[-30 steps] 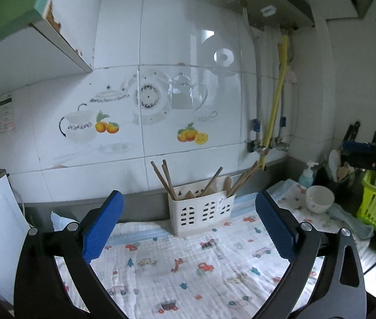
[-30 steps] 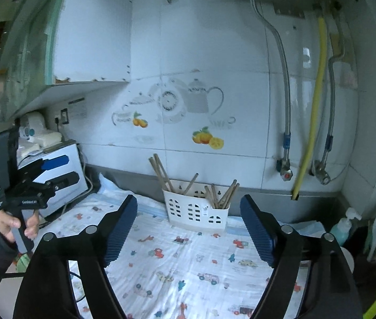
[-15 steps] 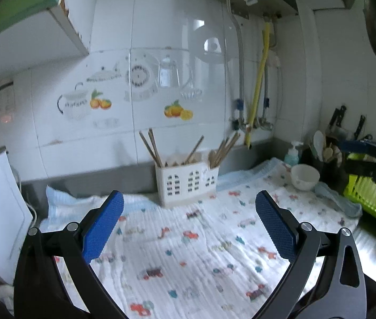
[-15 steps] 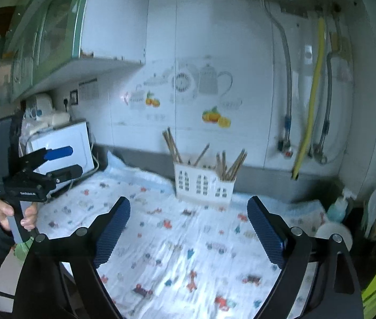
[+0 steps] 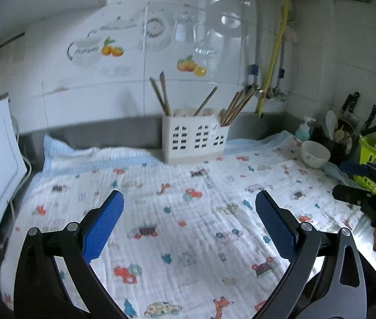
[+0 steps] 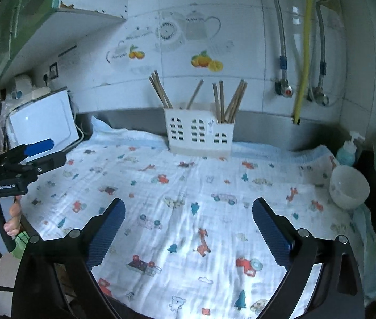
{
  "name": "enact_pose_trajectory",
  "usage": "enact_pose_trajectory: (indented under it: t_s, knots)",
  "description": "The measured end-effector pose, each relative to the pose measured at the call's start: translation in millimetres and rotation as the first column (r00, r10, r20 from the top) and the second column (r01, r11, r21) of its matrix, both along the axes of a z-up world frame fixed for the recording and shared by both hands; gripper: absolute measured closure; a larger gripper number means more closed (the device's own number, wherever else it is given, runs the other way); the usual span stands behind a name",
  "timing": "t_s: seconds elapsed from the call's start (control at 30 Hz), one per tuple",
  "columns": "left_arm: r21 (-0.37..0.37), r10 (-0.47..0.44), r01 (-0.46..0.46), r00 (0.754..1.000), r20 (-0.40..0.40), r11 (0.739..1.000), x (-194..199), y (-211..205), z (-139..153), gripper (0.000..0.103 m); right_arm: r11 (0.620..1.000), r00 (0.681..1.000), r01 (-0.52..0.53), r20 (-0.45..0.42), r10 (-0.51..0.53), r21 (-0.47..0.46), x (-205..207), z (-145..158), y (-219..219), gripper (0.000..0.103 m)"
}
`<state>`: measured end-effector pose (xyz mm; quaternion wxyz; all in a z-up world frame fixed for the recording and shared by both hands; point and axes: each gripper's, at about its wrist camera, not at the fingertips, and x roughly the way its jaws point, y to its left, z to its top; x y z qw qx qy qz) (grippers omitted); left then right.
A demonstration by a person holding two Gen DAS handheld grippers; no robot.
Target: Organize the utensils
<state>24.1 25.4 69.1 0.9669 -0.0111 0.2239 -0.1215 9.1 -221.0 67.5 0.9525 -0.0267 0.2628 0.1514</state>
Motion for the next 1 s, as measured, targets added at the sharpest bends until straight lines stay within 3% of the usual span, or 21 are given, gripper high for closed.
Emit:
enact_pose_trajectory:
  t_s: [0.37, 1.0]
  knots:
    - [-0.016, 0.050, -0.050, 0.998, -0.041, 0.999, 2.0, 2.6, -17.1, 0.005, 0.998, 0.999, 0.047, -0.018, -0.048, -0.049, 10.4, -19.4, 8.5, 0.009]
    - [-0.021, 0.056, -0.057, 0.995, -0.081, 0.998, 2.5, 0.2, -29.5, 0.005, 0.997, 0.997, 0.067, -0.041, -0.068, -0.026, 15.6, -26.7, 5.4, 0.008]
